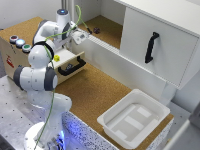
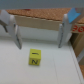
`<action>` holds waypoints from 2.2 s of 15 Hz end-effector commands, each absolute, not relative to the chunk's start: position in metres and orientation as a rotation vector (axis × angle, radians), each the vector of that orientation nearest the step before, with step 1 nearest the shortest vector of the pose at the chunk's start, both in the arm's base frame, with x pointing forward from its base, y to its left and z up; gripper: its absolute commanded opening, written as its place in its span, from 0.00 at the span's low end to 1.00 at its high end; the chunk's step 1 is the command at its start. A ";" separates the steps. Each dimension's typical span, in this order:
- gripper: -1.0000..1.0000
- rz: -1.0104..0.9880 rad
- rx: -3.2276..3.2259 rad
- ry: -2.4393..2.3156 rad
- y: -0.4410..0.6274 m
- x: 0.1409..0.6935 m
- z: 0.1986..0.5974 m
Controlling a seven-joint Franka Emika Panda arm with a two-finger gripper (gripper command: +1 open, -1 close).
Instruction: Go towards the yellow block and pick it up
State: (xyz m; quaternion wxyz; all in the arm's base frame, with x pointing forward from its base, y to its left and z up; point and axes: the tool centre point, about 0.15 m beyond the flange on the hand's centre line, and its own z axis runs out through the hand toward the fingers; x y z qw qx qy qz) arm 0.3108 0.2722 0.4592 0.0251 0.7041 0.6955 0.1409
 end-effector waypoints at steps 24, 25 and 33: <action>1.00 -0.023 2.379 2.127 0.342 0.335 0.359; 1.00 -0.029 2.380 2.137 0.341 0.336 0.355; 1.00 0.077 2.343 2.126 0.331 0.344 0.325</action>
